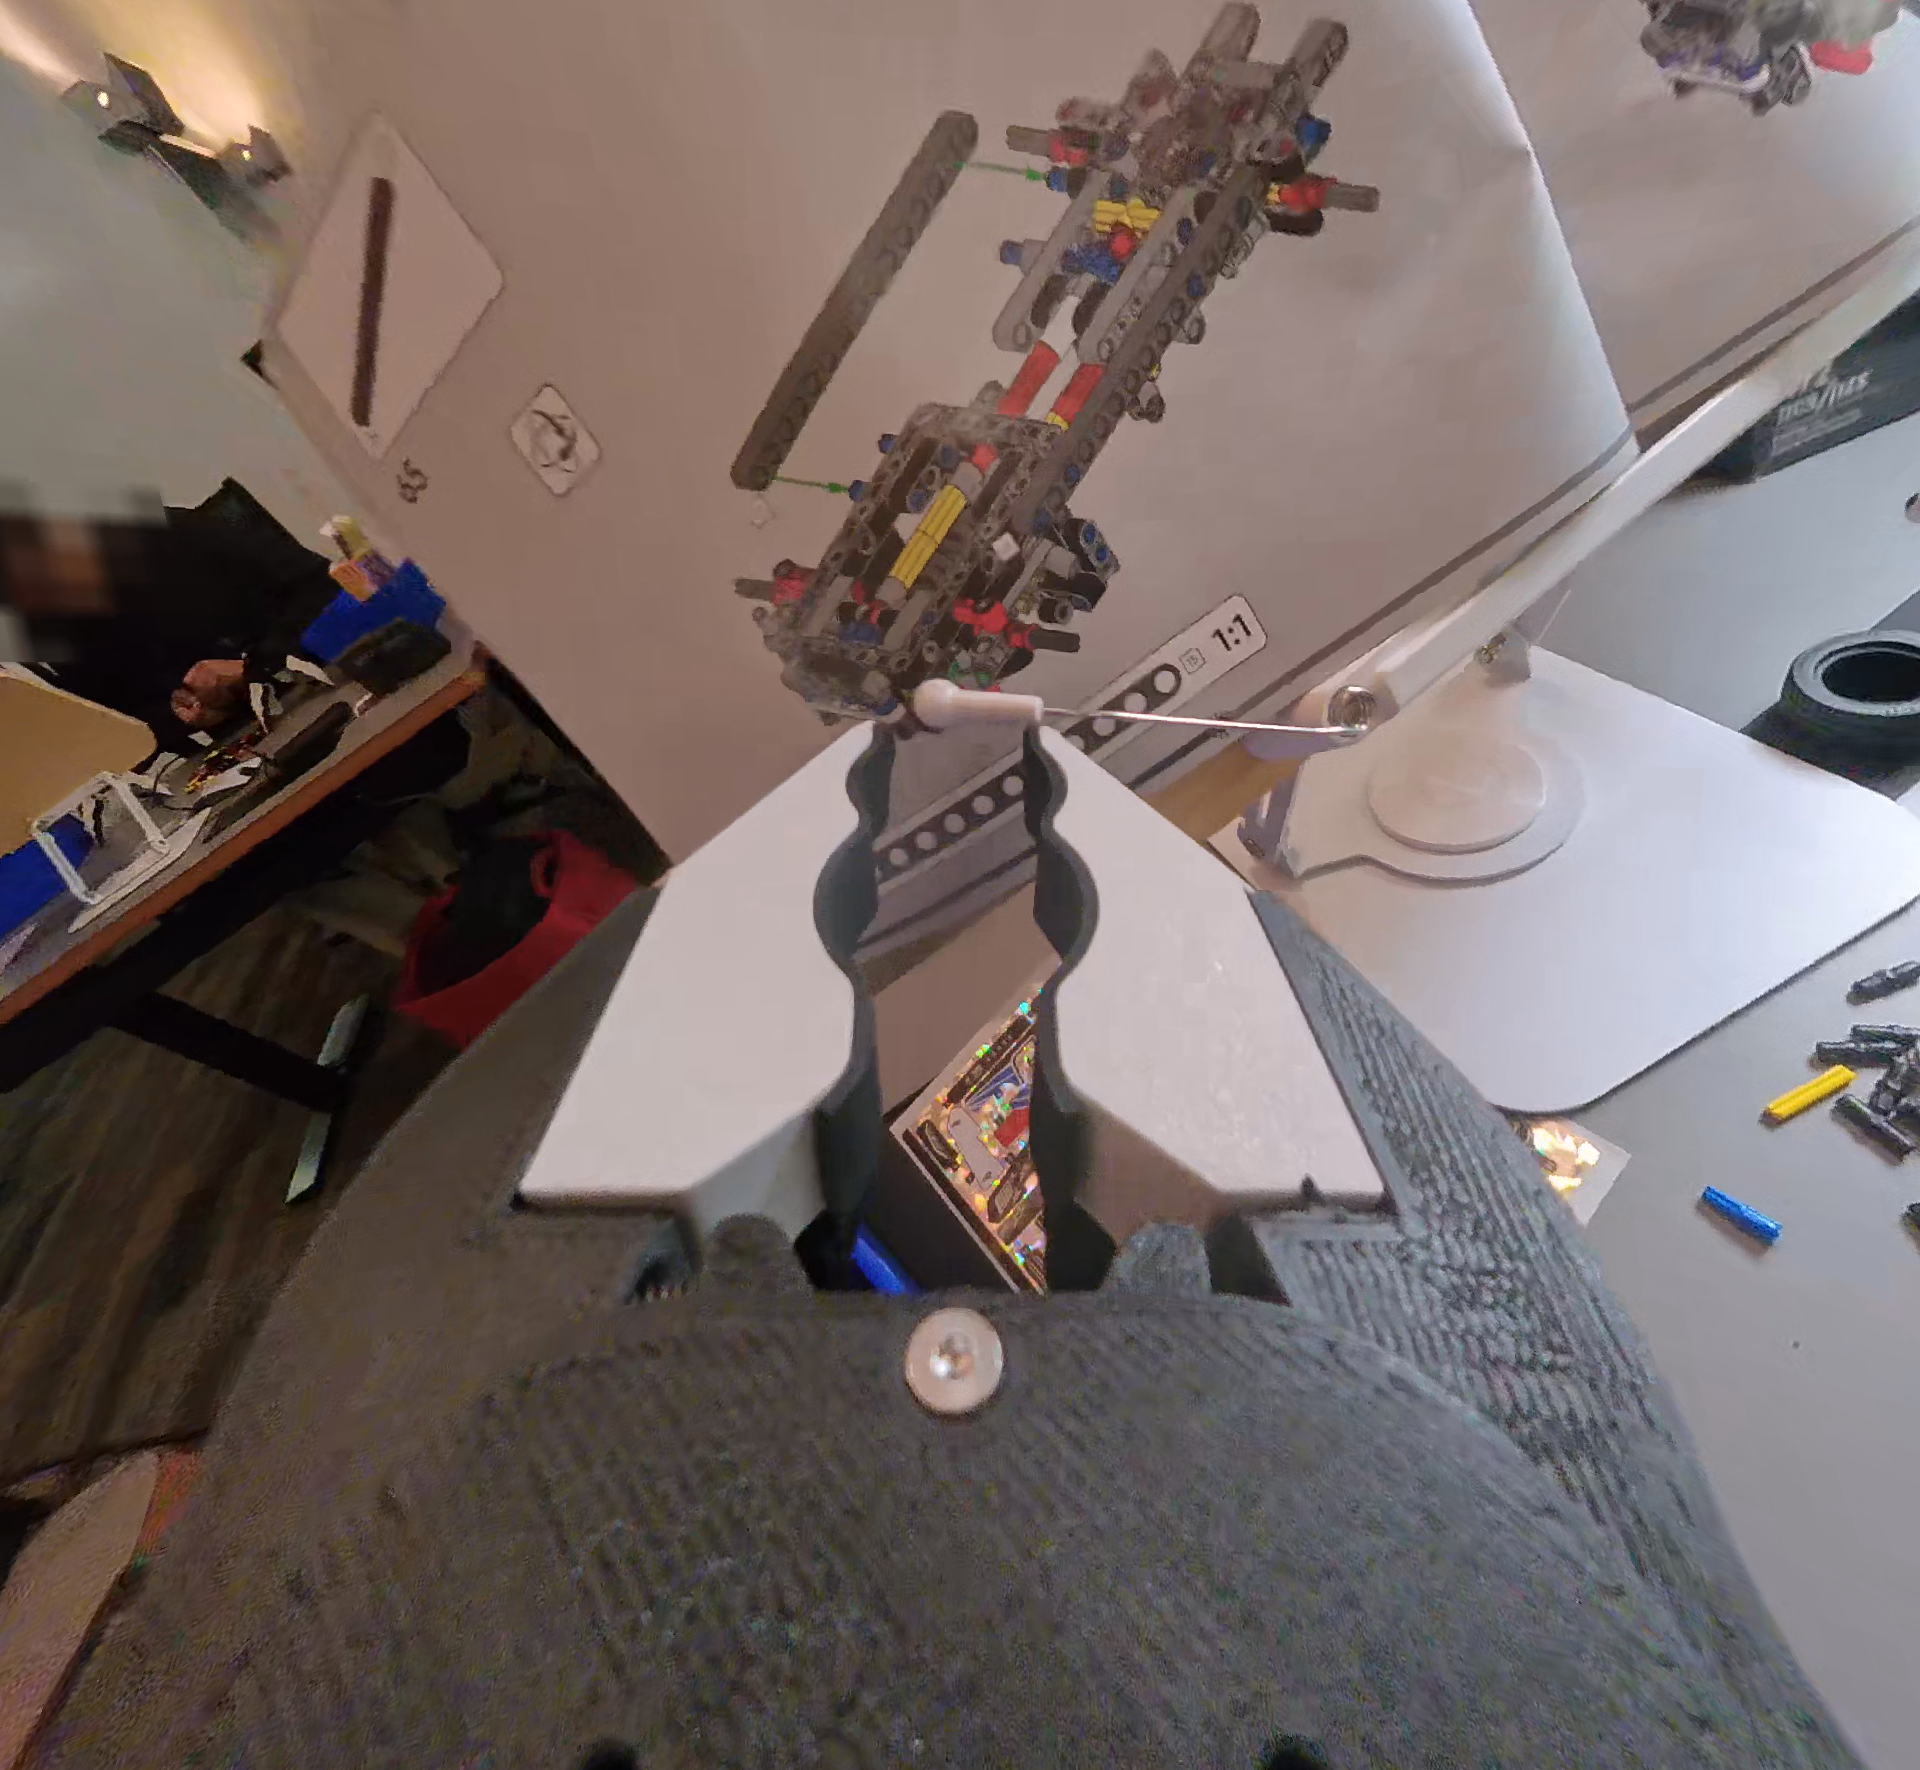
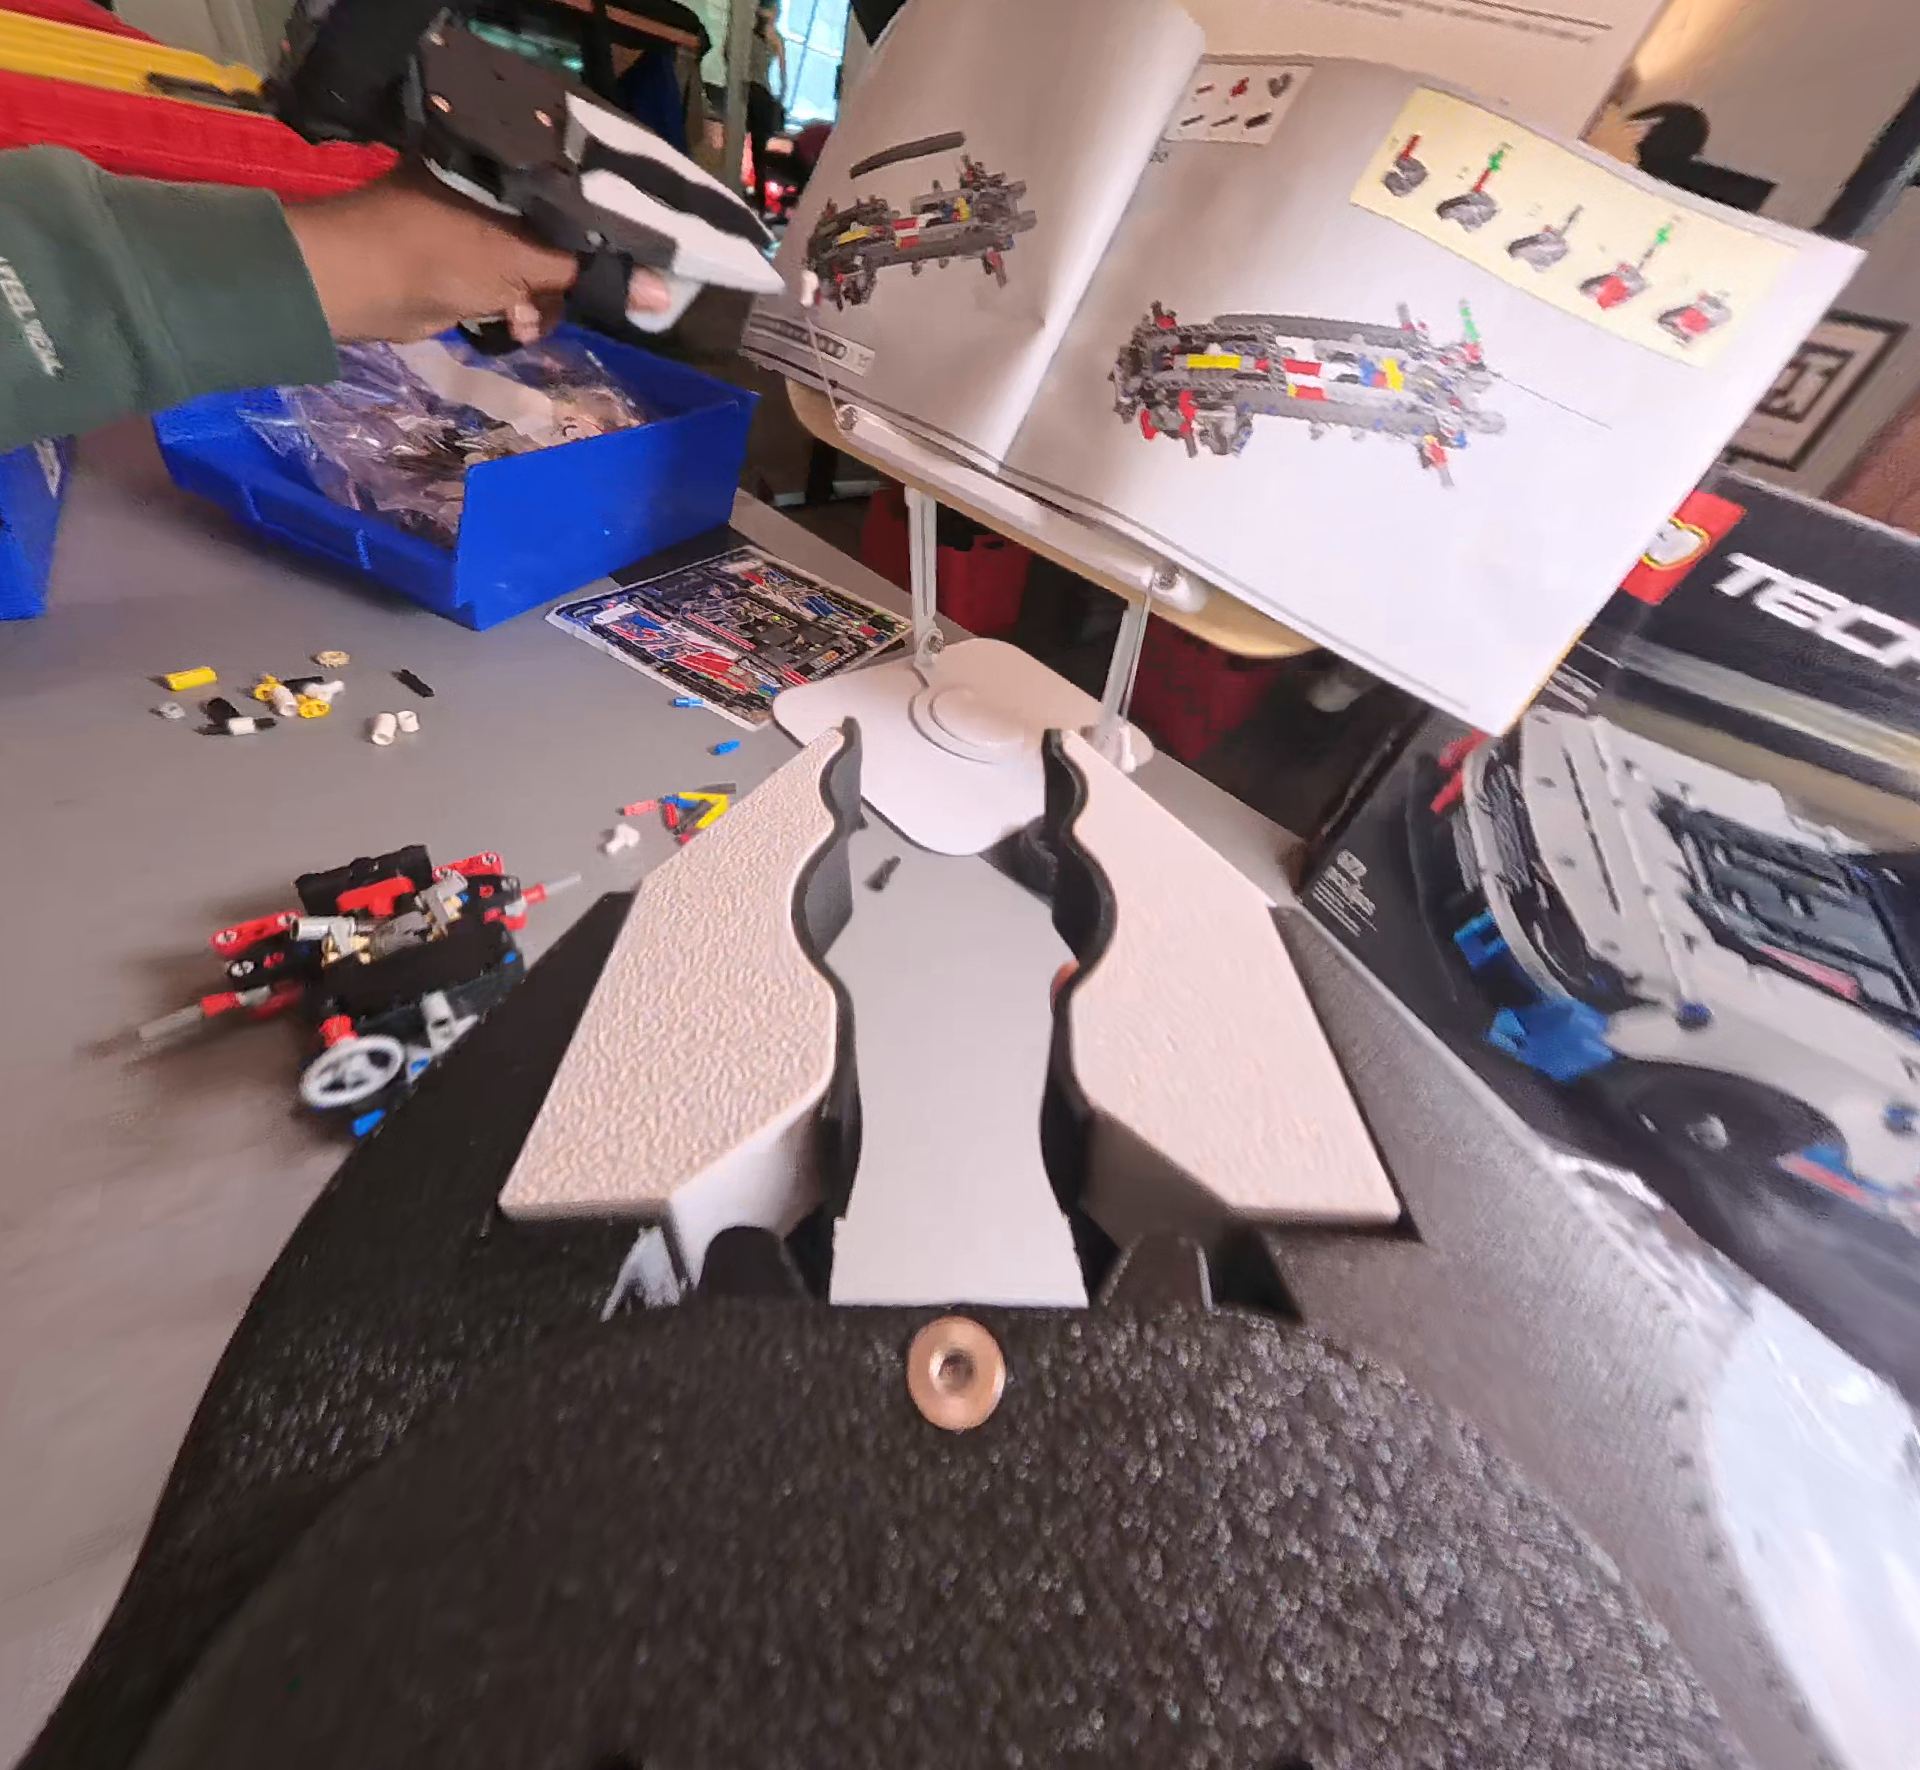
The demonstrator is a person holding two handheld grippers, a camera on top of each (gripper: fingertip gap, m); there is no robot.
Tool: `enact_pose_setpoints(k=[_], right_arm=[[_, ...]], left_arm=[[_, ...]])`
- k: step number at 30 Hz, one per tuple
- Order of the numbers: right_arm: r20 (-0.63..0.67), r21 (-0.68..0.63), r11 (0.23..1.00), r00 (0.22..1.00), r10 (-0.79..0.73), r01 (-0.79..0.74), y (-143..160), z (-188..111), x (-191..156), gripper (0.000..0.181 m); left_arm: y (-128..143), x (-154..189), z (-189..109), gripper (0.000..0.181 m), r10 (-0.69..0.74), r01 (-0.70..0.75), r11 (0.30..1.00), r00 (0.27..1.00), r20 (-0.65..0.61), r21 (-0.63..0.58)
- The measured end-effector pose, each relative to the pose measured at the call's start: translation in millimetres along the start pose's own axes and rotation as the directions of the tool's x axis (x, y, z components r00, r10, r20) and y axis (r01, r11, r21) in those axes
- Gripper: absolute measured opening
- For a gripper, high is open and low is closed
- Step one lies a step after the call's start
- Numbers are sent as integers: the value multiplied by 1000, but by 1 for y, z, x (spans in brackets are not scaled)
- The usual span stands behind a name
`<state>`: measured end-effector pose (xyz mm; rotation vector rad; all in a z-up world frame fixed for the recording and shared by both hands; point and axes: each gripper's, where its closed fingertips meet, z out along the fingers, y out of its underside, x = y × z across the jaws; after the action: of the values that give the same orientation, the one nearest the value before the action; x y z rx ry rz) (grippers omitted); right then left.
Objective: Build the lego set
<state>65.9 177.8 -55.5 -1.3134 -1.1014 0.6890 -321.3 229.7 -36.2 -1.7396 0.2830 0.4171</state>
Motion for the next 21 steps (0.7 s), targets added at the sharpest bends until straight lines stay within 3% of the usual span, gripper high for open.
enact_pose_setpoints(k=[4,9,14,21], right_arm=[[-48,56,996,996,70,-67,13,-37,-8,32],[-34,131,979,986,162,-157,12,-50,-28,32],[4,158,972,985,174,-172,5,-49,-48,32],[9,186,964,981,192,-190,8,-51,-48,32]], left_arm=[[-24,-55,-8,25,-169,162,982,983,77,96],[-42,-102,3,17,-307,291,947,945,113,140],[-43,-108,21,10,-411,396,904,909,70,164],[-51,-102,32,9,-457,449,874,889,1,187]])
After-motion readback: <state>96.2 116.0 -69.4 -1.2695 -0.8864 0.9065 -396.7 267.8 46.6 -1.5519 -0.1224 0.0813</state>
